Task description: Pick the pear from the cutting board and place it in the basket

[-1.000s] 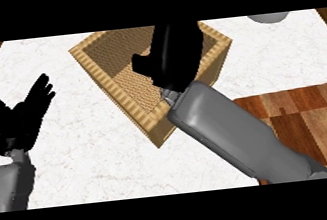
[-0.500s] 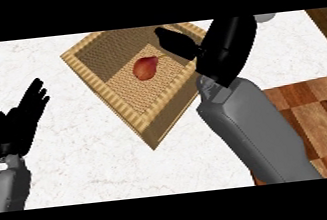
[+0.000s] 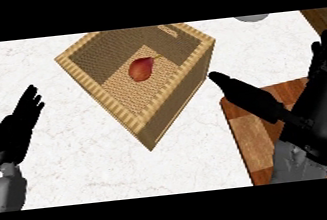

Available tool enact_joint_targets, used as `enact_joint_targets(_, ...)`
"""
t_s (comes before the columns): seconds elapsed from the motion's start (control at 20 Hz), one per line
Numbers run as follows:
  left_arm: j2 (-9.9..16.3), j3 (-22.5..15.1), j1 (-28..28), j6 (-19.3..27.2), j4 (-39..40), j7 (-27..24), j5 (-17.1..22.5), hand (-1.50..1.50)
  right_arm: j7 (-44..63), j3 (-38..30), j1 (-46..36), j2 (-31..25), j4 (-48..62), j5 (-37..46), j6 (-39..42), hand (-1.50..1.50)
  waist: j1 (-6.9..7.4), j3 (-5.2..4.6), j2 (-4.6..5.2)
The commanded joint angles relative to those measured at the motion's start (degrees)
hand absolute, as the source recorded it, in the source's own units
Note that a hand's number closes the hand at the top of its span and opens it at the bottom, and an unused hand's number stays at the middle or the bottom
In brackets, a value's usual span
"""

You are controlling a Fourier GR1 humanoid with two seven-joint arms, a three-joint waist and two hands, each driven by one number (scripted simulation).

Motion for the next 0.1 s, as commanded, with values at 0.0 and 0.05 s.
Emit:
enact_joint_targets(0.0,-0.9,-0.3,0.7,1.6,-2.5,1.4,-0.5,0.0,0.8,3.2,14.9,-5.1,-15.3,-5.5,6.5,-1.5,0.23,0.04,0.11)
enact_joint_targets(0.05,-1.5,-1.0,-1.3,1.3,0.2,-0.3,-0.9,0.0,-0.5,1.1,17.0,-8.3,-17.4,-9.8,6.8,-1.5,0.03,0.02,0.44)
